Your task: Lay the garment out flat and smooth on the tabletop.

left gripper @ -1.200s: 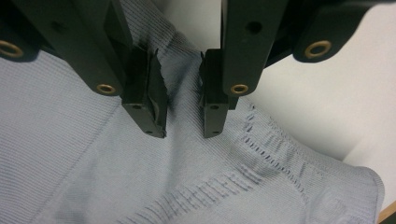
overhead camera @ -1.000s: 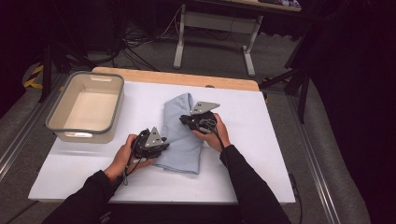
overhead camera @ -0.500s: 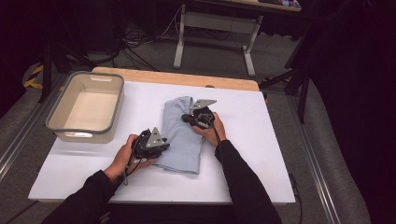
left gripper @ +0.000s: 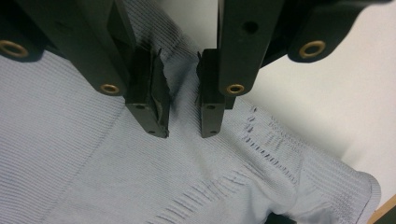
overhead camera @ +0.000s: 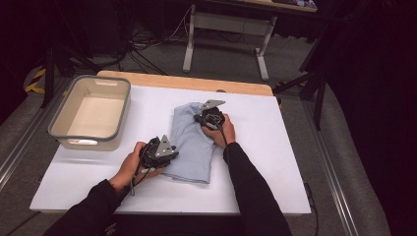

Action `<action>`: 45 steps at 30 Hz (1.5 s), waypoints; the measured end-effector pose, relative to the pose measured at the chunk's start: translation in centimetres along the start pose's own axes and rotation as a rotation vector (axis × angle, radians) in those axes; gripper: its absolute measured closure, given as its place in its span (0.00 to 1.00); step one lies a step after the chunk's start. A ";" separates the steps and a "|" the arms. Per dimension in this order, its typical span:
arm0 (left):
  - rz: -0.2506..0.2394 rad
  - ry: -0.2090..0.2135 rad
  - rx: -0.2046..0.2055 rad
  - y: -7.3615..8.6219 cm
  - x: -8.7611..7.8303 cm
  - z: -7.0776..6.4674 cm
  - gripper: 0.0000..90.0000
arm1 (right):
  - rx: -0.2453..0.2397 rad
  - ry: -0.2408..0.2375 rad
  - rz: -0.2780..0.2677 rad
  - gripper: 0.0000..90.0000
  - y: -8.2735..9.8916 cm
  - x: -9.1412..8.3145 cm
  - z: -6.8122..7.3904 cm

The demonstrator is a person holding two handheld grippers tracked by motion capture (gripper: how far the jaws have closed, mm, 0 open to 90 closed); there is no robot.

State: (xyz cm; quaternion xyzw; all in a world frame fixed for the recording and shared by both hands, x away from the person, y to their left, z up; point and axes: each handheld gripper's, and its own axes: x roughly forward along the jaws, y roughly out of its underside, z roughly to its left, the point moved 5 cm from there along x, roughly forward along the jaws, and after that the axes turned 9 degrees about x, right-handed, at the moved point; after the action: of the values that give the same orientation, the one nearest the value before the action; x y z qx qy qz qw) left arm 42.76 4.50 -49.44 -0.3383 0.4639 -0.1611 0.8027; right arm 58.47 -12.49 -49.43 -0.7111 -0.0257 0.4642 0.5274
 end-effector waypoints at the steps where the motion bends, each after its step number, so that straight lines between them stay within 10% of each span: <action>1: 0.001 -0.001 0.003 0.0 0.0 0.0 0.82 | 0.001 0.010 0.002 1.00 -0.1 0.0 0.0; 24: -0.011 0.012 -0.014 0.1 0.0 0.1 0.81 | 0.012 0.006 -0.040 0.98 -2.4 0.1 0.3; 38: -0.019 0.014 -0.028 0.1 0.0 0.0 0.81 | 0.107 0.121 -0.012 0.98 -1.2 0.7 -2.5; 45: -0.048 -0.006 -0.014 -0.1 -0.4 0.3 0.75 | 0.166 0.077 -0.052 0.90 -1.3 -0.2 -2.6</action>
State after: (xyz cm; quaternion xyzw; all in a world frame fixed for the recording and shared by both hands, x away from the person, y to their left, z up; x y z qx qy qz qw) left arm 42.81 4.78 -48.95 -0.3552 0.4545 -0.1759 0.7977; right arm 60.75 -13.92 -48.24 -0.6814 0.0147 0.4234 0.5968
